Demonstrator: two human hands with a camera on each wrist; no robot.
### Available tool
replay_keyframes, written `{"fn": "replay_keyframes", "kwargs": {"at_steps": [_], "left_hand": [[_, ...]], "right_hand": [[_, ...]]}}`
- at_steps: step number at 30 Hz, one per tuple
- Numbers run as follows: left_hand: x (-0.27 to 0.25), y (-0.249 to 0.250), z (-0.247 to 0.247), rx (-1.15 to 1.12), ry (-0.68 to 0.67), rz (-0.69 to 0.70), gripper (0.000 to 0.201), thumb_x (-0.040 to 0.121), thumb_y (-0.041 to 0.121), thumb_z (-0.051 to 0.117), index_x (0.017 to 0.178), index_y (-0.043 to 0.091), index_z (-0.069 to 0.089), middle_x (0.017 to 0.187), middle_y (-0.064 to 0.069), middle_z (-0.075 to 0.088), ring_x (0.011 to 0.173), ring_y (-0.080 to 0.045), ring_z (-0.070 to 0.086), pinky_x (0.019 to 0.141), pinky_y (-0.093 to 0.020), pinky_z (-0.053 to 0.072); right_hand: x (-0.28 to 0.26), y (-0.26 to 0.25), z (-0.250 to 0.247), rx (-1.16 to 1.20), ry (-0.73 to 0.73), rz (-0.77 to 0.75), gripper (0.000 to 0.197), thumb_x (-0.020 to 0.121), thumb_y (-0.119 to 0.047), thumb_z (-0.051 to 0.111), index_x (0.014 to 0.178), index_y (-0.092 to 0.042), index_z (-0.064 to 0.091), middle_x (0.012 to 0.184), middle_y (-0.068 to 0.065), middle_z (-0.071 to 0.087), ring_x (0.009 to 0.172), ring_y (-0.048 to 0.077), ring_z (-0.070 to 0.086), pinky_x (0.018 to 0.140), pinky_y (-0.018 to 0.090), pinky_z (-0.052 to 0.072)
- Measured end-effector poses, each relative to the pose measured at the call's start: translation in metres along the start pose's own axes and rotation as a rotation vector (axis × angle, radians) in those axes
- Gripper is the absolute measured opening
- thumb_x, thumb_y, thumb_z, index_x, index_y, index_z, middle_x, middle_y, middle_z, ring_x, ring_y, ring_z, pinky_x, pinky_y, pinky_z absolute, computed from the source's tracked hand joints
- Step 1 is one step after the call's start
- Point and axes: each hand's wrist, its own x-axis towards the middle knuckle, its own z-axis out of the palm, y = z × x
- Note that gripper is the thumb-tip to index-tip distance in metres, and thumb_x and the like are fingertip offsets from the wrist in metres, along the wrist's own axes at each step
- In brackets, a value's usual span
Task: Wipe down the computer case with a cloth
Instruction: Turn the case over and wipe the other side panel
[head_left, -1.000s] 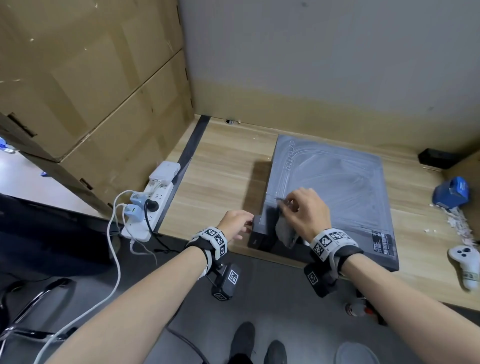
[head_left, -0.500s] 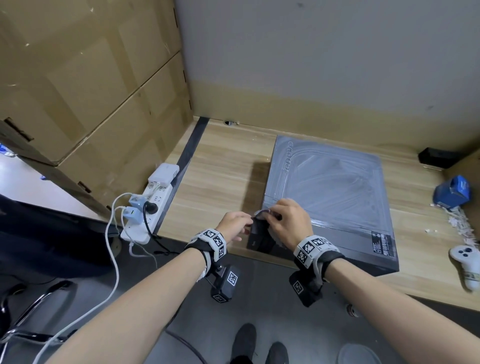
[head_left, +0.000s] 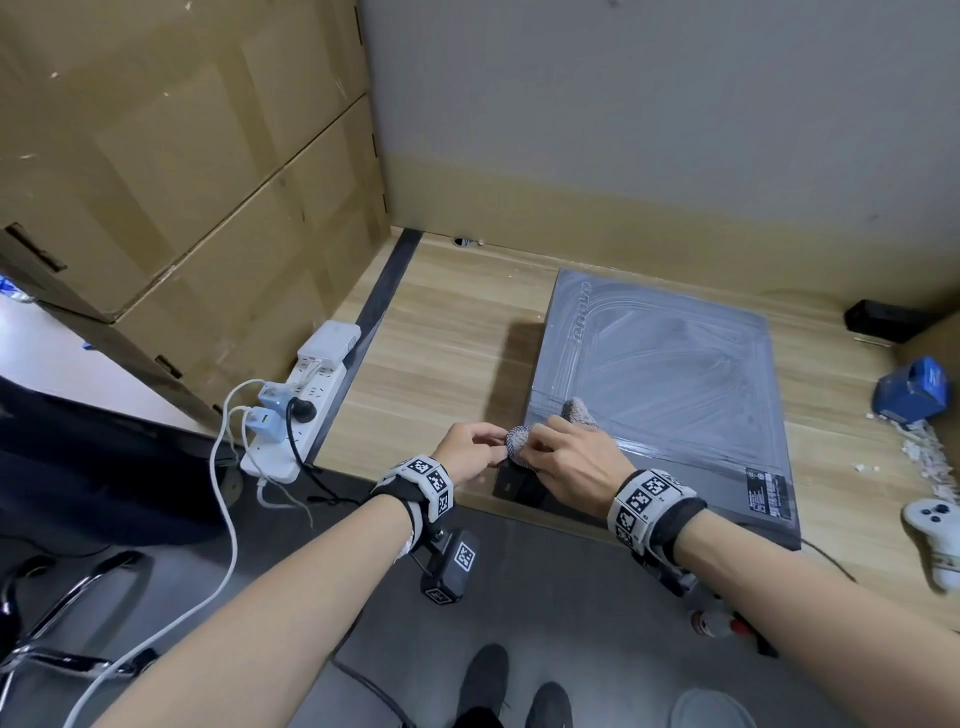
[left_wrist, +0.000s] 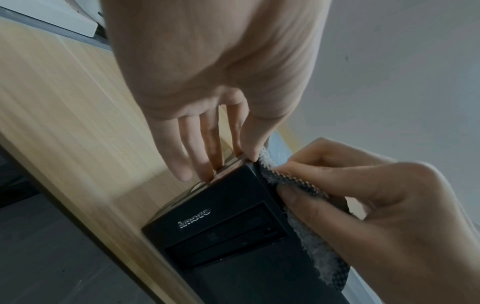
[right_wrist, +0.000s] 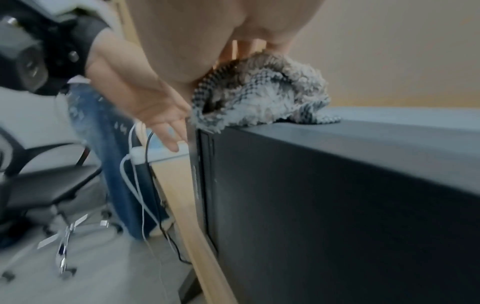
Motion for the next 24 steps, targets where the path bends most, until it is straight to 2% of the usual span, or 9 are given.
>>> {"fn": "replay_keyframes", "kwargs": {"at_steps": [4,6,10,12,14,17,19,21,24], "left_hand": [[-0.001,0.001,0.0,-0.006,0.012,-0.008,0.02,0.09,0.015,0.065,0.108,0.024,0.067,0.106,0.005,0.068,0.094,-0.013,0.067,0.069,-0.03,0.051],[-0.002,0.002,-0.002,-0.009,0.0,-0.018,0.022,0.09,0.014,0.063,0.108,0.024,0.067,0.108,0.005,0.068,0.1,-0.015,0.067,0.071,-0.03,0.052],[-0.003,0.0,-0.008,-0.018,-0.036,-0.049,0.038,0.087,0.002,0.058,0.12,0.018,0.066,0.111,0.003,0.069,0.106,-0.015,0.066,0.079,-0.031,0.054],[-0.003,-0.001,-0.01,-0.013,-0.044,-0.054,0.042,0.086,0.001,0.06,0.126,0.014,0.063,0.109,0.001,0.068,0.099,-0.012,0.065,0.082,-0.031,0.054],[-0.004,-0.002,-0.01,-0.006,-0.043,-0.052,0.041,0.087,0.005,0.063,0.127,0.012,0.062,0.109,0.0,0.066,0.093,-0.007,0.062,0.083,-0.029,0.055],[-0.006,-0.004,-0.009,-0.001,-0.045,-0.024,0.044,0.086,0.015,0.071,0.128,0.012,0.06,0.118,-0.001,0.064,0.105,-0.01,0.062,0.084,-0.028,0.055],[-0.005,-0.006,-0.007,0.013,-0.043,-0.002,0.045,0.085,0.016,0.072,0.129,0.01,0.06,0.12,-0.004,0.065,0.11,-0.015,0.061,0.085,-0.03,0.054],[-0.003,-0.008,-0.006,0.025,-0.032,0.018,0.043,0.085,0.012,0.072,0.127,0.008,0.062,0.119,-0.009,0.068,0.105,-0.017,0.062,0.089,-0.035,0.053],[0.0,-0.01,-0.004,0.041,-0.017,0.043,0.035,0.085,0.007,0.071,0.12,0.009,0.068,0.112,-0.01,0.071,0.095,-0.016,0.062,0.087,-0.036,0.053]], "right_hand": [[0.009,0.008,-0.005,-0.079,-0.031,0.077,0.018,0.082,-0.021,0.05,0.088,-0.021,0.067,0.087,0.0,0.053,0.075,0.025,0.053,0.064,0.04,0.048],[0.013,0.01,-0.008,-0.073,-0.045,0.11,0.012,0.079,-0.018,0.054,0.083,-0.019,0.065,0.086,0.001,0.052,0.074,0.027,0.053,0.062,0.041,0.047],[0.011,0.006,-0.006,-0.087,-0.063,0.001,0.012,0.082,-0.017,0.05,0.086,-0.019,0.061,0.084,-0.002,0.051,0.076,0.024,0.051,0.065,0.044,0.041],[0.009,0.005,-0.007,-0.103,-0.058,-0.057,0.015,0.084,-0.019,0.047,0.087,-0.02,0.061,0.084,-0.004,0.051,0.076,0.022,0.051,0.067,0.046,0.042],[0.01,0.006,-0.008,-0.126,-0.076,-0.057,0.017,0.085,-0.019,0.047,0.092,-0.021,0.062,0.086,-0.003,0.051,0.076,0.022,0.052,0.066,0.045,0.042],[0.014,0.007,-0.009,-0.142,-0.127,0.027,0.02,0.086,-0.02,0.045,0.097,-0.022,0.061,0.09,-0.003,0.05,0.078,0.023,0.052,0.067,0.043,0.041],[0.015,0.004,-0.009,-0.137,-0.106,0.066,0.013,0.084,-0.017,0.049,0.09,-0.021,0.06,0.087,-0.003,0.049,0.076,0.023,0.052,0.066,0.042,0.04],[0.014,0.001,-0.008,-0.101,-0.06,0.019,0.008,0.082,-0.015,0.054,0.087,-0.02,0.056,0.083,-0.004,0.048,0.074,0.022,0.051,0.064,0.042,0.039],[0.006,0.001,-0.003,-0.081,-0.026,-0.088,0.013,0.084,-0.013,0.055,0.093,-0.02,0.052,0.085,-0.002,0.05,0.075,0.022,0.052,0.057,0.038,0.036]]}}
